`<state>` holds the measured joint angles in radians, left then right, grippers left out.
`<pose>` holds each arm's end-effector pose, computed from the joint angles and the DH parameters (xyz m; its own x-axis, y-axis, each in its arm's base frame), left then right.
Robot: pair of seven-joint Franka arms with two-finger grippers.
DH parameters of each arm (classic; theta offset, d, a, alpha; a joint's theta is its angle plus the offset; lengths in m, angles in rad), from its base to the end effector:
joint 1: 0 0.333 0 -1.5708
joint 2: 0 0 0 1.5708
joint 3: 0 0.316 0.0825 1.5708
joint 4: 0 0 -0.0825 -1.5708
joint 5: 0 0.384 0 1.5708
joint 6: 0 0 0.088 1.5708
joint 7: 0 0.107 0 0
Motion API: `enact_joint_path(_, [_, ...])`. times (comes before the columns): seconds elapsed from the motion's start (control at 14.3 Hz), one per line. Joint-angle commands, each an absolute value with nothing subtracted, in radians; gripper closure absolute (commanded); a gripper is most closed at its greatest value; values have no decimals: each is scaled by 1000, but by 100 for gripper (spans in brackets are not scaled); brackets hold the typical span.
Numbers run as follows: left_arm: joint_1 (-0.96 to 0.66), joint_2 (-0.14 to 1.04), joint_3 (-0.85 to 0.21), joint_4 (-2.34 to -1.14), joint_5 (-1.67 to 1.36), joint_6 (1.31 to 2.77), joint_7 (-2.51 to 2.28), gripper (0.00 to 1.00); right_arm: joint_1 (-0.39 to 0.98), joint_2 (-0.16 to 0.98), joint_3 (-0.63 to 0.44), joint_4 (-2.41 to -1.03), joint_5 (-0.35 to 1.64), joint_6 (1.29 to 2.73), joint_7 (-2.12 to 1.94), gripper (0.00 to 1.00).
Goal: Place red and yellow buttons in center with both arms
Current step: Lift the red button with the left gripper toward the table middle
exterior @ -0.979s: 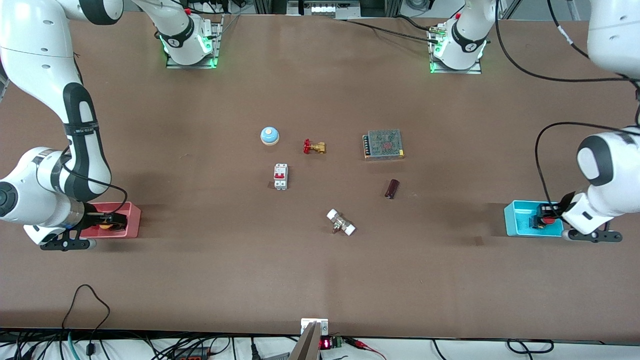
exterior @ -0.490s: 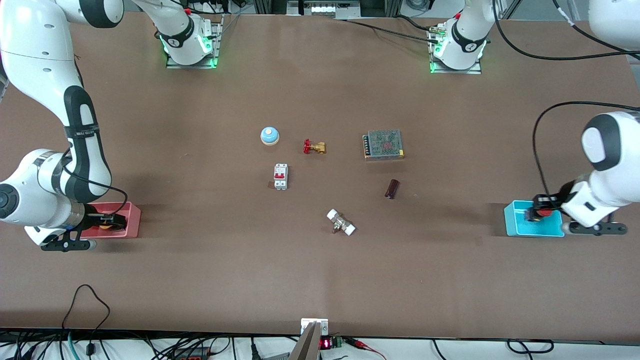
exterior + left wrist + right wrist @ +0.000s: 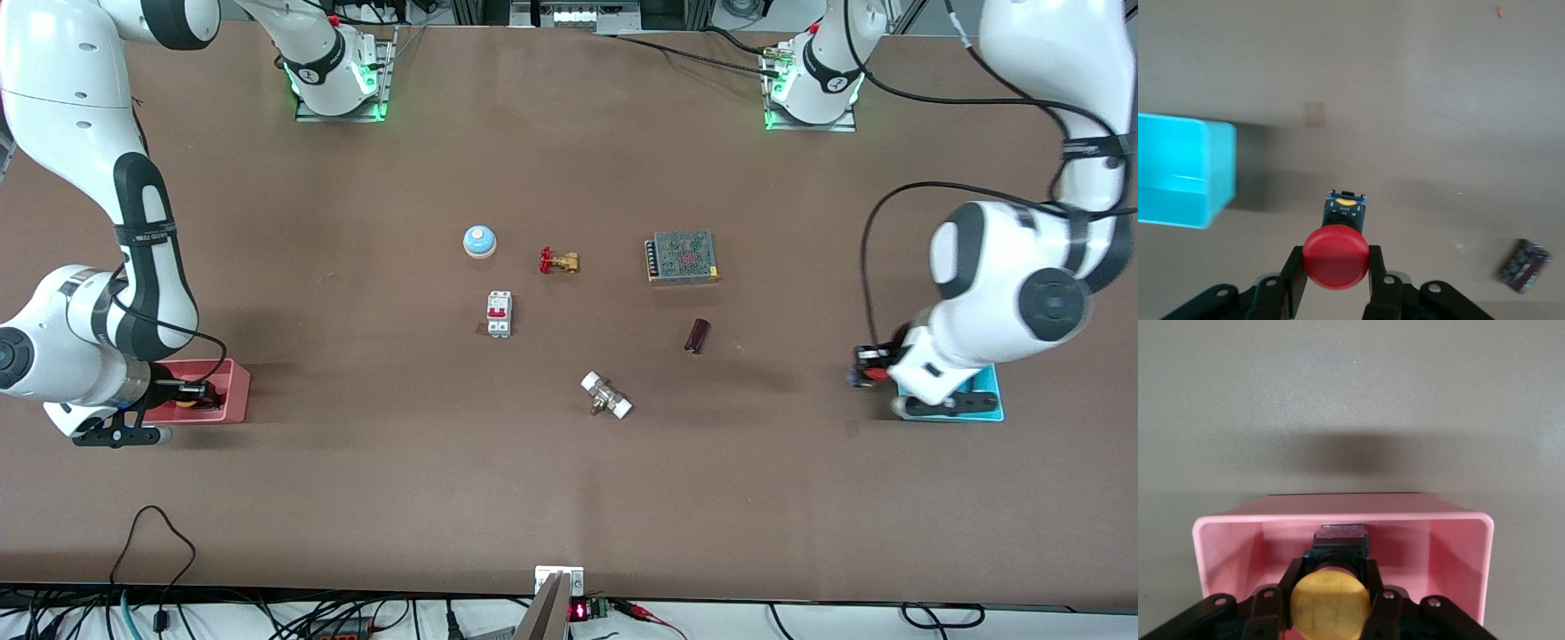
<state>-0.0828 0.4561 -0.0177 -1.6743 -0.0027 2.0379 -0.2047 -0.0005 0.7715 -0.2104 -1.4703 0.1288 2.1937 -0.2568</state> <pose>0.6570 -0.0652 0.3318 0.9900 0.1067 -0.0924 0.1064 -0.9943 -0.0089 0.7057 -0.1197 0.2254 0.9989 0.0241 -0.0396 0.0255 -0.9991 0.0351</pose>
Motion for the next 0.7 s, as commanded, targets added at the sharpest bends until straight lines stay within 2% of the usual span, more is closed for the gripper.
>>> enact_joint_path(0.0, [-135,491,-20,-1674,-14,2063,-293,77,-8,762,-210,-1431,135,2131,-278,73])
enact_joint_path(0.28, [-212,523,-21,-1709,-46,2134,-402,77,-9,713,-218,-1293,135,1883,-281,73])
enact_joint_path(0.63, [-261,560,-21,-1743,-48,2194,-471,77,70,663,-204,-1302,150,1832,-194,75])
